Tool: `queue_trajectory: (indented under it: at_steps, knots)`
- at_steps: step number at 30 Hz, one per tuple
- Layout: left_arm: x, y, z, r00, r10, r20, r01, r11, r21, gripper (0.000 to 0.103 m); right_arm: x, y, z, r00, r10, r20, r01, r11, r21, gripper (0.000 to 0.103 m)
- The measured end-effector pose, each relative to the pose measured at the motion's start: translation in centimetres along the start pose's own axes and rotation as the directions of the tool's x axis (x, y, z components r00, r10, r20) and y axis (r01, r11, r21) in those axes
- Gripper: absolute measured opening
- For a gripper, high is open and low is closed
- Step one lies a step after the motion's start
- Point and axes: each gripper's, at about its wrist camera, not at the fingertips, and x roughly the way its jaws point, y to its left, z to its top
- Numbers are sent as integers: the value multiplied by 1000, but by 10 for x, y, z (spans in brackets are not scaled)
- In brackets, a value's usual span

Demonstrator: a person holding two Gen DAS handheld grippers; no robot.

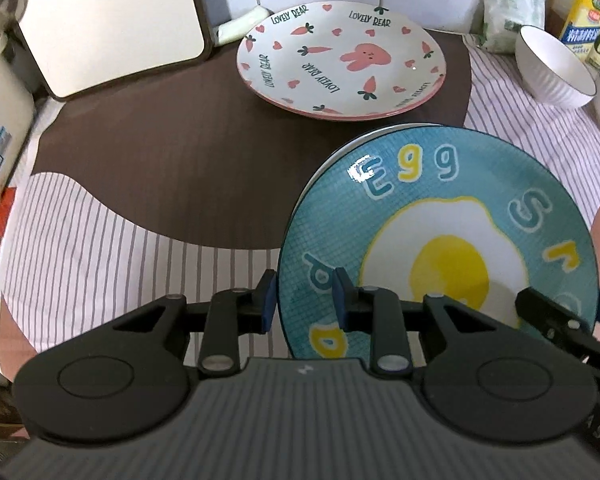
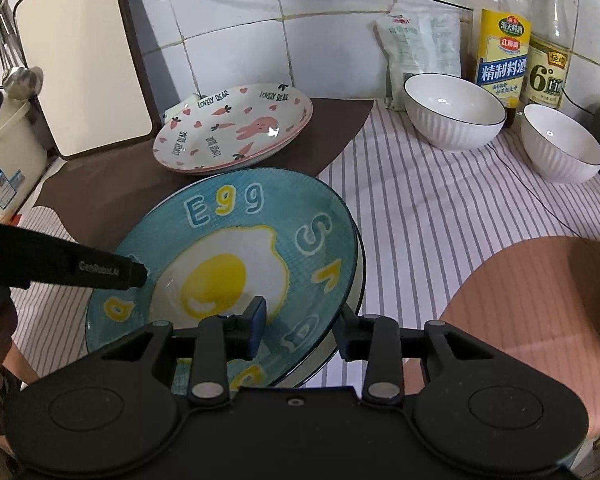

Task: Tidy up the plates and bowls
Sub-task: 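Lower the egg plate onto the white plate and open the left gripper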

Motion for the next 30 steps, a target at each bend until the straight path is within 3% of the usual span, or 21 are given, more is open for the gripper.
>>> queue_trajectory:
  at_steps: [9, 13, 17, 25, 30]
  knots:
    - [1, 6, 2, 1000, -21, -10, 21, 999, -43, 27, -3, 1, 7, 996, 9, -84, -7, 1000, 27, 41]
    - [-1, 11, 2, 999, -31, -8, 31, 997, -68, 26, -8, -6, 9, 990, 61, -127, -49, 994, 99, 40]
    - [-2, 10, 1, 999, -36, 5, 36, 998, -57, 23, -13, -9, 6, 990, 26, -137, -13, 996, 92, 39]
    - [-4, 14, -1, 999, -49, -6, 49, 997, -60, 23, -15, -15, 4, 994, 26, -102, -20, 998, 59, 39]
    - [-28, 30, 9, 995, -93, 38, 95, 994, -55, 28, -38, -31, 20, 996, 84, 30, -85, 996, 36, 39]
